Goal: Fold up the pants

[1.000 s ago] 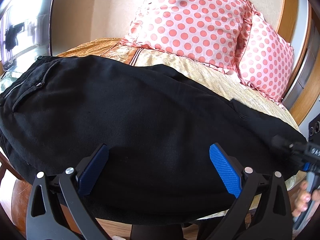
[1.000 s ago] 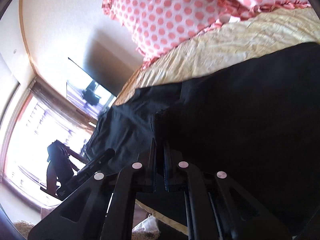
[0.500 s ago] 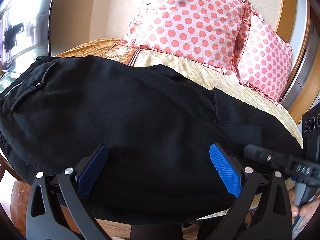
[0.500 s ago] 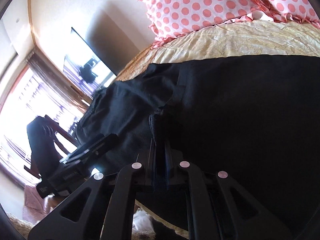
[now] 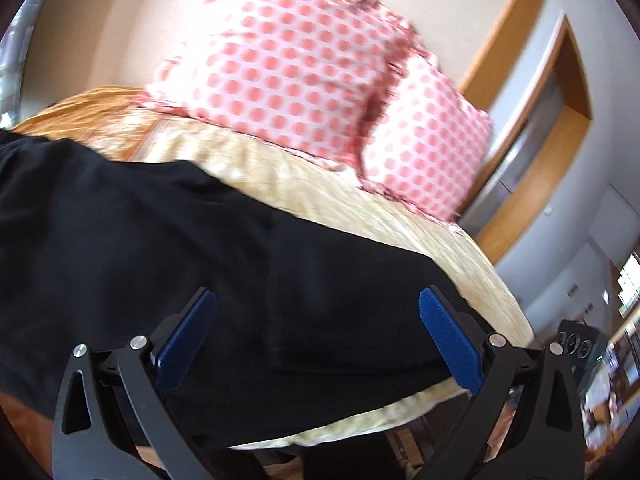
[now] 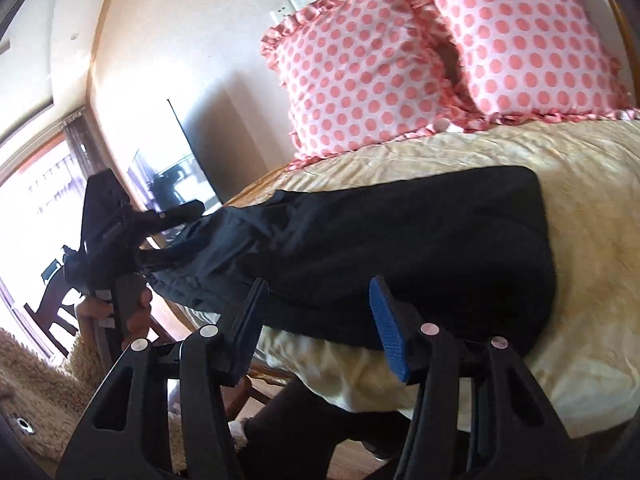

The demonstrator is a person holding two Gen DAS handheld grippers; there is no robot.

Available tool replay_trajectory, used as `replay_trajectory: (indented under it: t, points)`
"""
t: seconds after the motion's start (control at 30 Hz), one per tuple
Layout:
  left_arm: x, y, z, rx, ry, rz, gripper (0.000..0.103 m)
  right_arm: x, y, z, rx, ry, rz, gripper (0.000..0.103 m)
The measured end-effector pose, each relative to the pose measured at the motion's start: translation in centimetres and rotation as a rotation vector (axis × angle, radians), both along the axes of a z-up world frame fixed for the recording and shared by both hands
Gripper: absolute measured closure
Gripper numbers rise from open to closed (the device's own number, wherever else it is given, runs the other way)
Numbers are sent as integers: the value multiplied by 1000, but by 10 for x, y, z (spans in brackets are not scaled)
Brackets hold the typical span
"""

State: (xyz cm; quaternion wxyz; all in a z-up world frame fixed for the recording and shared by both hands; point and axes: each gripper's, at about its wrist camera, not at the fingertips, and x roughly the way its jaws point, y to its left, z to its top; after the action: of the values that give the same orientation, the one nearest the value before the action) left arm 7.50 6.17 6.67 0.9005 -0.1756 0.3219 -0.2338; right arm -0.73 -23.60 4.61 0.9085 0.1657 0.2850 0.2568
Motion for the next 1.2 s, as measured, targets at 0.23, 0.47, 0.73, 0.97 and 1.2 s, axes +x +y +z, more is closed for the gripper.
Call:
replay_trajectory:
  t: [0.23,0.47,0.73,0.97,1.2]
  points:
    - [22,-74,-22,12,120,-200,2,-12,-15,-14,-109,-7,-142,48]
    - [21,-85,-46,96,167,-188,2,0,0,-28,-397,-15,-344,37]
    - [18,-86,-43,126,138,-197,2,-18,-14,-23,-342,-21,-322,30]
    - [0,-55,-24,132,45,-121,2,-37,-5,22,-227,-212,-144,19]
    - [-14,25,-12,127,52,115,2,36,88,22,-411,-192,-63,18]
